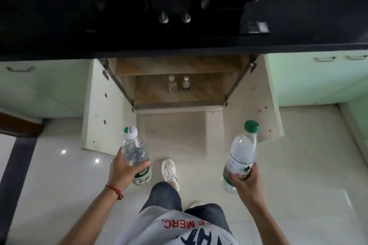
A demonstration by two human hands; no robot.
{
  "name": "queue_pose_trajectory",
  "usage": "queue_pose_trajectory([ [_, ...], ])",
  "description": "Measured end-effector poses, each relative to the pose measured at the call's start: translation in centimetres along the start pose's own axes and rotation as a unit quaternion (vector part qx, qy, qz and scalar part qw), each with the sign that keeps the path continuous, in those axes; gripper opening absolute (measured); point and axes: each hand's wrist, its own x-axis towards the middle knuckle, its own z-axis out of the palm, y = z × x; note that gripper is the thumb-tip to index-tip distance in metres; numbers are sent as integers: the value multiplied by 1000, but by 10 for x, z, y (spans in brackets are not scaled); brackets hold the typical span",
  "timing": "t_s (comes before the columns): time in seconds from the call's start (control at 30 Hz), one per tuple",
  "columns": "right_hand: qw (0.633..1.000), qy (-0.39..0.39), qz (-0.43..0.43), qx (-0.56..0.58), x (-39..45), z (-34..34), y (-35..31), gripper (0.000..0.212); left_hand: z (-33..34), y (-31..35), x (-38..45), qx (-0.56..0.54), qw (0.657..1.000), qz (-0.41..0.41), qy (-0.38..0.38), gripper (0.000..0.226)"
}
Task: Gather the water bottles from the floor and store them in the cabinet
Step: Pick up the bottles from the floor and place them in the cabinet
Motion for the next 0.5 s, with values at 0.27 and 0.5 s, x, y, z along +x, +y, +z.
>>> queue_pose_trajectory([
  [0.27, 1000, -18, -5, -20, 67, 41, -39, 45, 12, 45, 84, 14, 999, 29, -37, 64],
  [0.5, 998, -37, -4, -45, 127, 59, -56, 48, 40, 72, 142, 30, 998, 43, -16, 61],
])
